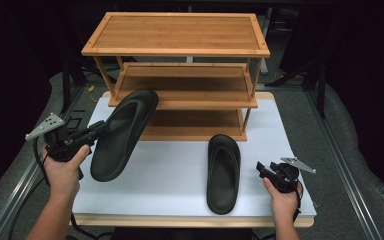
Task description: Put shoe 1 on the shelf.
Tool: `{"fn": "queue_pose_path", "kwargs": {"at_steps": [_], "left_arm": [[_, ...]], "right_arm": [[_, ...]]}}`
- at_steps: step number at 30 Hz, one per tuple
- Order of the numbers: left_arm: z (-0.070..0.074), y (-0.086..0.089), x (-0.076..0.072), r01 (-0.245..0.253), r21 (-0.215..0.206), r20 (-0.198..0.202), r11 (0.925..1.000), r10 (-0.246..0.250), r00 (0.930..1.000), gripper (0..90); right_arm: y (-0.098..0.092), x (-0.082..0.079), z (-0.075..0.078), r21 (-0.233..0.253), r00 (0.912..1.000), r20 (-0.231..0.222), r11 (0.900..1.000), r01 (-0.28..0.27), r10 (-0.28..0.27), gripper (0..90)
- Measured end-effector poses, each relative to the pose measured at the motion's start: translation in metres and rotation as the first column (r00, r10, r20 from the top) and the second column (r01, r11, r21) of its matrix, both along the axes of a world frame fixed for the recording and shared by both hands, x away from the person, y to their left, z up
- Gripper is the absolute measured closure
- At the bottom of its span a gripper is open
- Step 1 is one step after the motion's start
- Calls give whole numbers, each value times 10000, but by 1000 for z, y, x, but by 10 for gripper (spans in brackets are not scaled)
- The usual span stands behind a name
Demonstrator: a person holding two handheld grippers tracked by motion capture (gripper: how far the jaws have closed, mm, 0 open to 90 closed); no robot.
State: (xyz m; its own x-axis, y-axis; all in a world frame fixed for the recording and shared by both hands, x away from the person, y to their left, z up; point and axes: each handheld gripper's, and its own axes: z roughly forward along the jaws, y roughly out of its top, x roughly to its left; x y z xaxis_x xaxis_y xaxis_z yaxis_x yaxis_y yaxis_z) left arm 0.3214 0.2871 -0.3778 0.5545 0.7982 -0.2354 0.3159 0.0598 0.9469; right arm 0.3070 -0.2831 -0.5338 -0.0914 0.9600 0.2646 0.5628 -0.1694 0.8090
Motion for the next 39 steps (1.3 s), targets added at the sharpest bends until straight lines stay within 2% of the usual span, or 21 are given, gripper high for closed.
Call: {"fn": "queue_pose_path", "kwargs": {"at_steps": [5, 8, 14, 20, 25, 26, 29, 33, 37, 38, 39], "left_arm": [[2, -8, 23, -232, 14, -101, 9997, 232, 9997, 745], [3, -12, 36, -494, 103, -15, 9987, 494, 9988, 745], [2, -17, 65, -1145, -209, -10, 9932, 1145, 9934, 747], [1, -24, 89, -1626, -165, -141, 9866, 1624, 9866, 747], [1, -32, 105, -1837, 30, -228, 9830, 1837, 9827, 747], [1, -34, 107, -1889, 51, -241, 9820, 1889, 9817, 747], [2, -40, 114, -2023, 169, -220, 9792, 2026, 9790, 747], [3, -48, 123, -2148, 47, -234, 9766, 2149, 9764, 747], [3, -54, 131, -2276, 166, -183, 9736, 2279, 9735, 748], [4, -55, 134, -2295, 132, -219, 9732, 2297, 9730, 748], [4, -56, 136, -2324, 149, -278, 9725, 2328, 9721, 748]], "right_arm": [[0, 0, 0, 1, 10000, -38, 10000, 7, -7, 419], [0, 0, 0, 45, 10000, 6, 10000, -14, 14, 418], [-1, 0, 0, 13, 9998, -167, 10000, -94, 94, 418], [-1, 0, 0, 82, 10000, 15, 10000, -43, 43, 418], [-2, 0, -1, 126, 10000, 34, 9999, -29, 28, 418], [-3, -1, 0, 105, 9999, -113, 9999, -94, 95, 418], [-3, 0, -1, 169, 10000, 15, 9999, -30, 30, 418], [-3, 0, -1, 151, 10000, -85, 9999, -35, 37, 418], [-4, -1, 0, 184, 9999, -132, 9998, -43, 45, 418], [-4, -1, 0, 197, 9999, -128, 9998, -43, 46, 418], [-4, 0, -1, 272, 10000, 74, 9996, -24, 22, 418]]}}
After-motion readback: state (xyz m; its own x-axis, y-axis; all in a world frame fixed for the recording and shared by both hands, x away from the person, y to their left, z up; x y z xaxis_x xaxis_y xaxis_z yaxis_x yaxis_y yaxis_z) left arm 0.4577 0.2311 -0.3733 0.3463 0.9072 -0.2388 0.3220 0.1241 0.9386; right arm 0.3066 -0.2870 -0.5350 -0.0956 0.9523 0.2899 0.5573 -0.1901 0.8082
